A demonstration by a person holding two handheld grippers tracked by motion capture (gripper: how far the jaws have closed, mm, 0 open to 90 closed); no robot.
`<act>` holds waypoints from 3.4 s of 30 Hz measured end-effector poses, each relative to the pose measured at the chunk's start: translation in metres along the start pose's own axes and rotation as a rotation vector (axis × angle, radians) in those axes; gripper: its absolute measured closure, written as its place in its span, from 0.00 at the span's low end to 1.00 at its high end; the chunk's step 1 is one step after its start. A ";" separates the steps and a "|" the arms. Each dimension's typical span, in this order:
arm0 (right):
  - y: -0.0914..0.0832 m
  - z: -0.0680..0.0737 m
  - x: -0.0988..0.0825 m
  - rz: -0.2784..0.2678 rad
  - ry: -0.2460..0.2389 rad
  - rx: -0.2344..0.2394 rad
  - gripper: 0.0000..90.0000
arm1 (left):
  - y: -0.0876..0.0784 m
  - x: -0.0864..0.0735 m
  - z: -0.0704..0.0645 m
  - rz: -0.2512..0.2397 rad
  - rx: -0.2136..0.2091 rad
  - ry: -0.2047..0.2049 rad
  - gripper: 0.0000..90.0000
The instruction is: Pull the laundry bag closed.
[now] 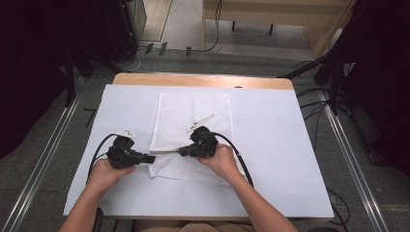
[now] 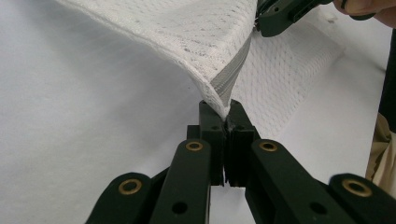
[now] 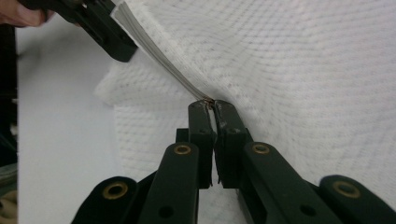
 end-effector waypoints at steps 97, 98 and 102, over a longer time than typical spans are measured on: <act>-0.060 -0.032 -0.066 0.033 0.097 -0.091 0.98 | -0.008 -0.002 0.007 -0.011 0.005 -0.041 0.99; -0.060 -0.032 -0.066 0.035 0.095 -0.095 0.98 | -0.008 -0.002 0.007 -0.012 0.004 -0.045 0.99; -0.063 -0.034 -0.068 0.045 0.101 -0.099 0.98 | -0.008 -0.002 0.007 -0.012 0.008 -0.045 0.99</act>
Point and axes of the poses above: each handheld gripper's, and its own axes: y roughly forward along the jaws, x roughly out of its top, z roughly to its left, the point moved 7 cm from there along y, roughly forward along the jaws, and after that the axes turned 9 degrees about -y, right-handed, at the moved point
